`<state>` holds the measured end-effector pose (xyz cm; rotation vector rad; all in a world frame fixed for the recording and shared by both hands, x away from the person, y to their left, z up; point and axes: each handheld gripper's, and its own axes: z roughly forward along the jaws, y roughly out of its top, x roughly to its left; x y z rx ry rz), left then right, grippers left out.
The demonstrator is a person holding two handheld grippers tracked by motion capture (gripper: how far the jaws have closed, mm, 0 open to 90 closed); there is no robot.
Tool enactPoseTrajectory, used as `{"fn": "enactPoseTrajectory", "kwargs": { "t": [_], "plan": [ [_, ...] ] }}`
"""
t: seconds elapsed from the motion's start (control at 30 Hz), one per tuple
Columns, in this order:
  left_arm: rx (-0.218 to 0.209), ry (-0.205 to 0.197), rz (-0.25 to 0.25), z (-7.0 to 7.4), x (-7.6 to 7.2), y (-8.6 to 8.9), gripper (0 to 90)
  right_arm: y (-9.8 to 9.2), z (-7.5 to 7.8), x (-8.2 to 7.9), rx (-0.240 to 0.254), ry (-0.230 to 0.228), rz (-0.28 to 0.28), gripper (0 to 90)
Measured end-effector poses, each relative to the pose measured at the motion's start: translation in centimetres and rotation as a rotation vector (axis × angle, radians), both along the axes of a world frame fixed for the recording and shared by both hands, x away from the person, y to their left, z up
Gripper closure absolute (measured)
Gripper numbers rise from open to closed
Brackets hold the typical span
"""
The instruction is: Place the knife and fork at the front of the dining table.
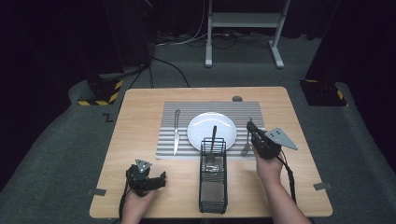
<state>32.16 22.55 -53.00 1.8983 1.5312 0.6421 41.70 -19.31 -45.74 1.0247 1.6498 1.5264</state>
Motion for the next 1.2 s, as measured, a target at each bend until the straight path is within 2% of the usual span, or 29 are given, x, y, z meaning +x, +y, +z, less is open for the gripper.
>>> {"fn": "enactPoseTrajectory", "kwargs": {
  "t": [0.13,0.17,0.3,0.47,0.7,0.97,1.2],
  "plan": [
    [0.001,-0.002,0.000,0.0,0.0,0.0,4.5,-0.2,-0.1,0.9,0.028,0.024,-0.010,87.0],
    [0.001,-0.002,0.000,0.0,0.0,0.0,4.5,-0.3,-0.2,1.7,0.039,0.043,-0.018,86.8],
    [0.001,-0.002,0.000,0.0,0.0,0.0,4.6,-0.3,-0.4,2.8,0.045,0.067,-0.028,86.5],
    [0.001,-0.003,0.000,0.0,0.0,0.0,4.8,-0.4,-1.0,4.9,0.066,0.127,-0.042,85.9],
    [0.000,-0.003,0.002,0.0,-0.1,0.0,5.2,0.0,-1.8,7.0,0.055,0.178,-0.059,85.2],
    [0.000,-0.004,0.003,0.0,-0.1,0.0,5.7,0.3,-2.9,8.6,0.064,0.224,-0.072,84.4],
    [-0.001,-0.005,0.002,0.0,-0.2,0.0,6.1,0.5,-4.0,10.1,0.069,0.288,-0.092,83.9]
  ]
}}
